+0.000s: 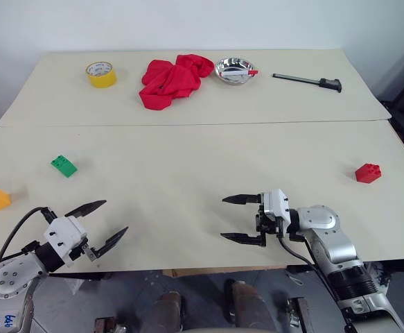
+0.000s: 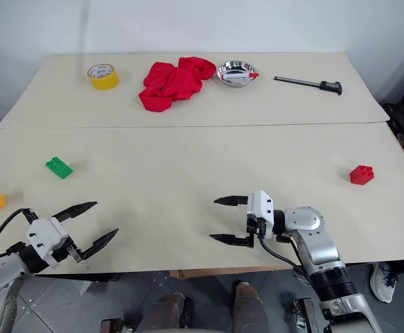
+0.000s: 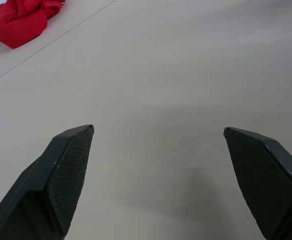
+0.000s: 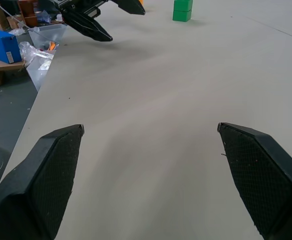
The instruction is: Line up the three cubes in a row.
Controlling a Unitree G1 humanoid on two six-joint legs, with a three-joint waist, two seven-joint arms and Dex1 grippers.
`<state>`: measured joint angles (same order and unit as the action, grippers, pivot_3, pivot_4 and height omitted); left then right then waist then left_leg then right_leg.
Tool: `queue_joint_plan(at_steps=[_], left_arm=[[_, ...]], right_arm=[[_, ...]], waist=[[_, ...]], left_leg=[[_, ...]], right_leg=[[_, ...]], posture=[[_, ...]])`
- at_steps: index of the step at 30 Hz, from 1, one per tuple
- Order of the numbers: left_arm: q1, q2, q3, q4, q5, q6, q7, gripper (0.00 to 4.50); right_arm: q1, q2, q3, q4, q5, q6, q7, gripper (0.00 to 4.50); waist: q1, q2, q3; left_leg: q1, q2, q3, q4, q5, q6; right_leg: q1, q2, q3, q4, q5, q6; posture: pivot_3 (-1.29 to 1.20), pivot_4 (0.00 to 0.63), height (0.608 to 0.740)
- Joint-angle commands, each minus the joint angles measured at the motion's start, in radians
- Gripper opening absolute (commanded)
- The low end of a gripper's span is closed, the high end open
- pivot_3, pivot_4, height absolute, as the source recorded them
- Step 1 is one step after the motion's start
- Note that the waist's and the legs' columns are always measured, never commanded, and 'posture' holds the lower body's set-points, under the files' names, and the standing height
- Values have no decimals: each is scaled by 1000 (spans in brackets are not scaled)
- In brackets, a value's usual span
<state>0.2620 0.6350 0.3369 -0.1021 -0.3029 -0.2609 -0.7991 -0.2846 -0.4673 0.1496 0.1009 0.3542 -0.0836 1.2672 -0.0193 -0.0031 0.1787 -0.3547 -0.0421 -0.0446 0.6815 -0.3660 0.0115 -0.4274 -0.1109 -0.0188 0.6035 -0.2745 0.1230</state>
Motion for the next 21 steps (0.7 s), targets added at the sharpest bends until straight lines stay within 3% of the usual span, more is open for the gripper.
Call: queue_joint_plan(at_steps=[1,5,9,14,18,21], left_arm=[[-9,-4,18,-34,-42,44,15,4380],[-24,16,14,-93,-136,112,-48,4380],[-79,34,-58,-185,-159,183,-87,4380],[-205,20,-222,-176,-135,265,-137,4380],[-290,-9,-336,-134,-96,274,-179,4380],[-339,-23,-385,-105,-90,289,-202,4380]], right_arm=[[5,0,-20,-37,23,-3,-9,4500],[10,-2,-76,-100,88,37,-51,4500],[88,-59,-255,-263,172,135,-197,4500],[333,-97,-575,-417,186,160,-404,4500],[562,-15,-799,-436,194,128,-530,4500],[683,54,-876,-388,204,108,-573,4500]], waist=[[0,0,0],[2,0,0],[26,1,0],[53,2,-1],[46,2,-1],[38,3,-1]], left_leg=[[0,0,0,0,0,0],[0,0,0,0,0,0],[0,0,0,0,0,0],[-1,-3,-3,1,0,1],[-1,-3,0,0,-1,2],[0,-2,2,0,-1,3]], right_leg=[[0,0,0,0,0,0],[0,0,0,1,0,0],[0,-1,0,1,0,0],[2,-2,0,-1,0,0],[1,1,0,-1,0,1],[1,3,1,-1,0,1]], posture=[[0,150,740],[0,150,740],[0,150,740],[0,150,740],[0,150,740],[0,150,740]])
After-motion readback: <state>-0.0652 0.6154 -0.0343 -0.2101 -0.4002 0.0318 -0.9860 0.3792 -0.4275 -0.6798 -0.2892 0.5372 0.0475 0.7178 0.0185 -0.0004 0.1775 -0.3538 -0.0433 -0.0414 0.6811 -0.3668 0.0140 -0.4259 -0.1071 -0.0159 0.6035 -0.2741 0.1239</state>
